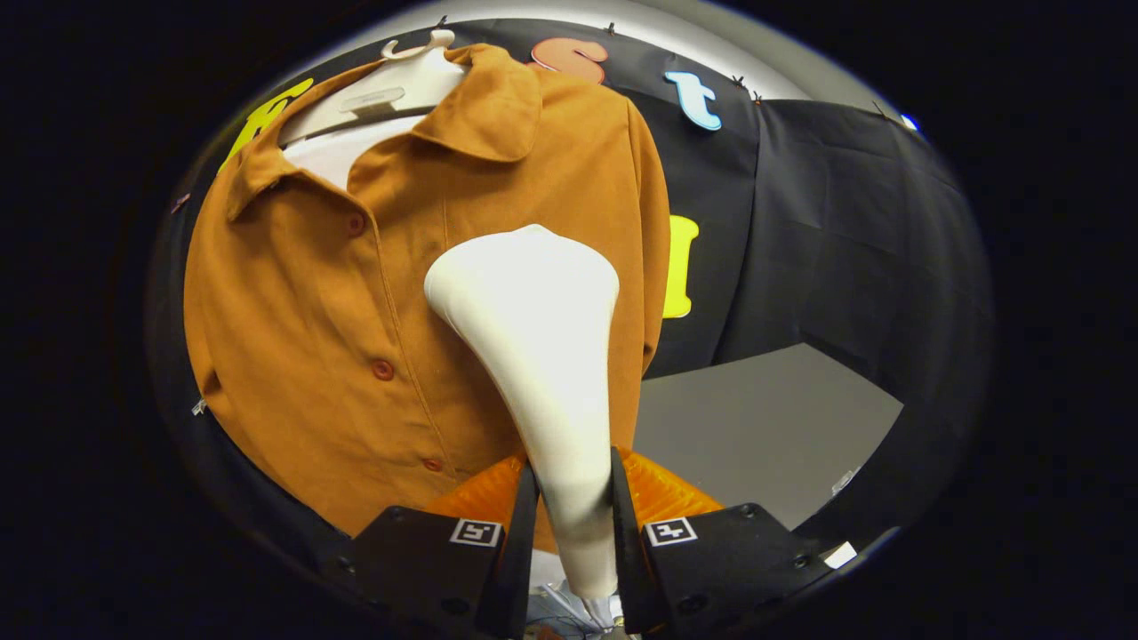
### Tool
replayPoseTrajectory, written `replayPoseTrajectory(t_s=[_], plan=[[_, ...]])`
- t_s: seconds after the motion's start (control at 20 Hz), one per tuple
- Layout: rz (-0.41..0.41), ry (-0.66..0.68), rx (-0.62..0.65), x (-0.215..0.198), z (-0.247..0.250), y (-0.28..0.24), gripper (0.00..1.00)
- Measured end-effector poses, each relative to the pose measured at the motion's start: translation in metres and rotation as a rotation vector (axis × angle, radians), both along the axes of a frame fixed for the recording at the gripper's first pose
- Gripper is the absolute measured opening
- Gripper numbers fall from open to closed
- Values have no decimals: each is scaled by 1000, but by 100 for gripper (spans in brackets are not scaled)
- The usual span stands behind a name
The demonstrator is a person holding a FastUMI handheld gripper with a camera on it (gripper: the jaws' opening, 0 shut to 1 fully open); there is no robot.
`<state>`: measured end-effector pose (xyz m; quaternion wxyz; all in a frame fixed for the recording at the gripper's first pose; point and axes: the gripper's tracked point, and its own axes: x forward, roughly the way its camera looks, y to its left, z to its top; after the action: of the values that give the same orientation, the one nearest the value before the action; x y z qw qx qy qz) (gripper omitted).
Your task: Iron the clothes twice with a garment steamer, once on the left side and once on the right side.
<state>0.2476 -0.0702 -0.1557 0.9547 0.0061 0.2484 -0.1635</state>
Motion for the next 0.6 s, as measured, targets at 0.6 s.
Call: replayPoseTrajectory(t_s=[0.6], plan=[[-16,214,71,-23,-88,8,44]])
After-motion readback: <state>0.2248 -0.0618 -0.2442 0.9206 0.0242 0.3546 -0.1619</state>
